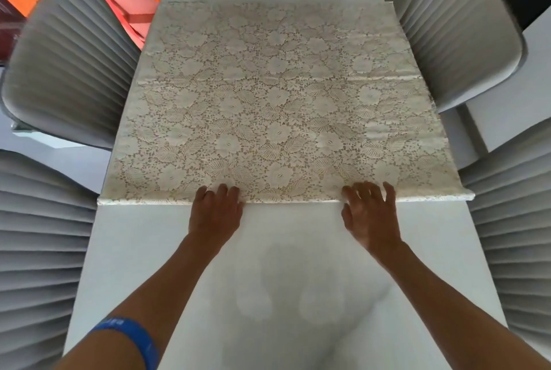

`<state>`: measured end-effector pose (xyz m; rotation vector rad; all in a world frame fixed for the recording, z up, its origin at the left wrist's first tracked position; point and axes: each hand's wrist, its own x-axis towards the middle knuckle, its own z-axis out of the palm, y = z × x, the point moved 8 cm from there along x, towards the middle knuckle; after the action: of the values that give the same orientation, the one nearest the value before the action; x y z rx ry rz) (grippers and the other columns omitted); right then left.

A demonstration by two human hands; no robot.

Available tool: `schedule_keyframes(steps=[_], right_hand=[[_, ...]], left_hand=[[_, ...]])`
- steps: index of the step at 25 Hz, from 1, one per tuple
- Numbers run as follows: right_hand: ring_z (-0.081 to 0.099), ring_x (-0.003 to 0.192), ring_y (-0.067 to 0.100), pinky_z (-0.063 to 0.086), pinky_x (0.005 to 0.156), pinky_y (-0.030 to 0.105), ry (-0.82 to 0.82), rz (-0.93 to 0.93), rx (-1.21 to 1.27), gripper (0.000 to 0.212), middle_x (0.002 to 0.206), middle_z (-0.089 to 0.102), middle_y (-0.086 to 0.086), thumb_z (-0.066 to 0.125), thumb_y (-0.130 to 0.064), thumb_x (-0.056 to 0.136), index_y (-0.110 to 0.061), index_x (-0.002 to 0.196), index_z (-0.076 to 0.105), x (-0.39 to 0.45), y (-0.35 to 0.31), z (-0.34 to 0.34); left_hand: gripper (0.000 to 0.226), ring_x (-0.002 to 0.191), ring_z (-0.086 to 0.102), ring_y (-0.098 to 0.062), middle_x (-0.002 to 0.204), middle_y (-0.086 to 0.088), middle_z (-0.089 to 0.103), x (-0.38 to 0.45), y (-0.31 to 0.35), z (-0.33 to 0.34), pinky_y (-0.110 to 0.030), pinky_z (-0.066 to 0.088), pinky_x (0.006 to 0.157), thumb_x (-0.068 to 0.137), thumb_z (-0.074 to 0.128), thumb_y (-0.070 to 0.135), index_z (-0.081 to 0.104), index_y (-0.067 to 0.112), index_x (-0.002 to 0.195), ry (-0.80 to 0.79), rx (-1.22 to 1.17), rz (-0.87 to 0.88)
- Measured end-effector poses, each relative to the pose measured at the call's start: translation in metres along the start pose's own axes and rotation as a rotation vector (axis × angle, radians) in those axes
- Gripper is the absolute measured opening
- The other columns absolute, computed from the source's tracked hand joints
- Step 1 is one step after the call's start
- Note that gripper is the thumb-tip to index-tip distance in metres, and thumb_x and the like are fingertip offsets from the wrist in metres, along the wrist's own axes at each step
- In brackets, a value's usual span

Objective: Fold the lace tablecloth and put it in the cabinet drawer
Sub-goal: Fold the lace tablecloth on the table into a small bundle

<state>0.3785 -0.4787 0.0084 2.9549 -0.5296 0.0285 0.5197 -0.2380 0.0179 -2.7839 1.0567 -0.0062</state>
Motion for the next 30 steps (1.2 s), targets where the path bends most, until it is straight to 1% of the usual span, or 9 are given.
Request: schedule_keyframes(steps=[5, 9, 13, 16, 18, 21, 24, 27, 30], right_hand=[[0.057, 0.117, 0.034, 0.038, 0.103, 0.052, 0.077, 0.015, 0.032, 0.042, 0.125, 0.064, 0.009, 0.059, -0.016, 0.08, -0.011, 0.122, 0.061, -0.002, 0.001, -0.003], [0.05, 0.124, 0.041, 0.027, 0.11, 0.059, -0.072, 0.088, -0.125, 0.042, 0.116, 0.065, 0.016, 0.055, -0.001, 0.078, -0.002, 0.119, 0.06, -0.004, 0.022, 0.001], [0.047, 0.127, 0.039, 0.02, 0.112, 0.058, -0.168, 0.098, -0.131, 0.034, 0.104, 0.07, 0.01, 0.059, 0.0, 0.075, -0.006, 0.108, 0.065, -0.046, 0.026, -0.006], [0.053, 0.123, 0.04, 0.025, 0.11, 0.06, -0.175, 0.124, -0.103, 0.033, 0.099, 0.071, 0.009, 0.065, 0.001, 0.072, -0.006, 0.104, 0.068, -0.106, 0.015, -0.028], [0.06, 0.113, 0.042, 0.033, 0.105, 0.063, -0.171, 0.151, -0.07, 0.033, 0.091, 0.072, 0.012, 0.073, 0.005, 0.063, -0.003, 0.095, 0.071, -0.156, 0.008, -0.035], [0.067, 0.1, 0.042, 0.041, 0.098, 0.066, -0.167, 0.145, -0.019, 0.036, 0.08, 0.073, 0.013, 0.08, 0.008, 0.05, -0.001, 0.084, 0.073, -0.24, -0.012, -0.059], [0.07, 0.091, 0.041, 0.045, 0.092, 0.068, -0.225, 0.169, -0.016, 0.034, 0.068, 0.072, 0.012, 0.082, 0.01, 0.044, -0.002, 0.074, 0.073, -0.324, -0.029, -0.078], [0.064, 0.108, 0.037, 0.03, 0.107, 0.066, -0.335, 0.199, -0.008, 0.029, 0.084, 0.075, 0.008, 0.072, 0.005, 0.066, -0.009, 0.092, 0.072, -0.396, -0.04, -0.095], [0.043, 0.132, 0.023, 0.004, 0.118, 0.054, -0.466, 0.213, -0.049, 0.036, 0.12, 0.065, -0.003, 0.044, -0.009, 0.091, -0.023, 0.123, 0.054, -0.442, -0.047, -0.101]], left_hand=[[0.031, 0.072, 0.067, -0.031, 0.08, -0.008, 0.07, 0.007, -0.006, -0.002, -0.039, 0.049, 0.08, 0.078, 0.054, 0.002, 0.06, 0.008, 0.108, -0.148, 0.047, -0.082], [0.04, 0.088, 0.067, -0.029, 0.087, -0.005, 0.072, -0.01, -0.01, -0.011, -0.039, 0.044, 0.089, 0.083, 0.049, 0.005, 0.053, 0.011, 0.122, -0.085, 0.092, -0.086], [0.045, 0.062, 0.067, -0.024, 0.064, -0.002, 0.067, -0.06, 0.0, -0.028, -0.038, 0.054, 0.084, 0.064, 0.078, 0.002, 0.065, 0.007, 0.107, -0.046, 0.127, -0.002], [0.056, 0.097, 0.066, -0.023, 0.104, -0.001, 0.068, -0.121, 0.012, -0.014, -0.041, 0.031, 0.114, 0.088, 0.056, 0.005, 0.035, 0.009, 0.14, -0.235, 0.116, 0.069], [0.06, 0.109, 0.06, -0.025, 0.115, -0.003, 0.063, -0.169, 0.02, -0.007, -0.043, 0.018, 0.12, 0.092, 0.047, 0.004, 0.024, 0.007, 0.147, -0.313, 0.084, 0.102], [0.064, 0.068, 0.069, -0.018, 0.072, -0.004, 0.069, -0.246, 0.034, -0.035, -0.04, 0.052, 0.096, 0.049, 0.09, 0.017, 0.07, 0.004, 0.109, -0.215, 0.02, 0.168], [0.057, 0.038, 0.06, -0.015, 0.041, 0.0, 0.057, -0.332, 0.045, -0.052, -0.035, 0.061, 0.064, 0.012, 0.092, 0.008, 0.076, 0.008, 0.066, -0.121, -0.063, 0.199], [0.055, 0.049, 0.066, -0.013, 0.051, 0.001, 0.065, -0.403, 0.053, -0.065, -0.034, 0.059, 0.078, 0.025, 0.091, 0.012, 0.076, 0.01, 0.079, -0.244, -0.062, 0.208], [0.057, 0.098, 0.067, -0.015, 0.101, -0.004, 0.072, -0.441, 0.05, -0.077, -0.035, 0.034, 0.112, 0.07, 0.073, 0.014, 0.056, 0.012, 0.125, -0.279, -0.072, 0.158]])
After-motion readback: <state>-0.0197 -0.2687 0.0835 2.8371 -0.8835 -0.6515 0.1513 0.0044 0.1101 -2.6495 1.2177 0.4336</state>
